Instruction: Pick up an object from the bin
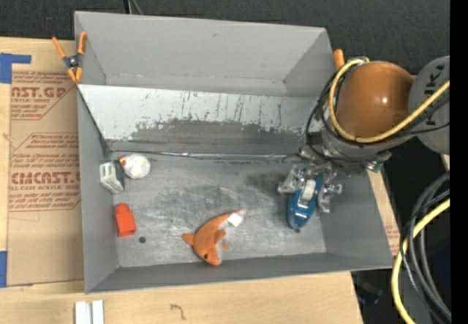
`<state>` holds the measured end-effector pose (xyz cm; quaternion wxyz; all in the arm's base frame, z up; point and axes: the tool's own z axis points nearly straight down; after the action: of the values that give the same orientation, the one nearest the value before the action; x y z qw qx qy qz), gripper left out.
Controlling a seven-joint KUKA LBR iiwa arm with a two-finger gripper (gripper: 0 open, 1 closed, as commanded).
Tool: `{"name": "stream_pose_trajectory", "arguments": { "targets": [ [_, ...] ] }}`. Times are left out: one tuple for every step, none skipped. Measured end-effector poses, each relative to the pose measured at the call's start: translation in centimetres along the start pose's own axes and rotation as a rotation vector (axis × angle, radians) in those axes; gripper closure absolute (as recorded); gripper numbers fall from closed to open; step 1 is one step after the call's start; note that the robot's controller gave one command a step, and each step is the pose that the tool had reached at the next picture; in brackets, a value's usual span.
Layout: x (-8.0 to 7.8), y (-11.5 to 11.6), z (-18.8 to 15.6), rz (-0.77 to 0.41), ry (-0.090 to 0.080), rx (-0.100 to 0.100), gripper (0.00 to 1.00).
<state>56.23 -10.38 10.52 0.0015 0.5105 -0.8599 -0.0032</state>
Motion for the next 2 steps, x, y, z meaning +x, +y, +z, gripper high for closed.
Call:
{"name": "stream_pose_trajectory", "arguments": {
  "targets": [
    [0.0, 0.2, -2.0, 0.000, 0.001, -0.004, 1.00],
    [-0.1, 0.0, -3.4, 0.000, -0.001, 0.004, 1.00]
  ]
}}
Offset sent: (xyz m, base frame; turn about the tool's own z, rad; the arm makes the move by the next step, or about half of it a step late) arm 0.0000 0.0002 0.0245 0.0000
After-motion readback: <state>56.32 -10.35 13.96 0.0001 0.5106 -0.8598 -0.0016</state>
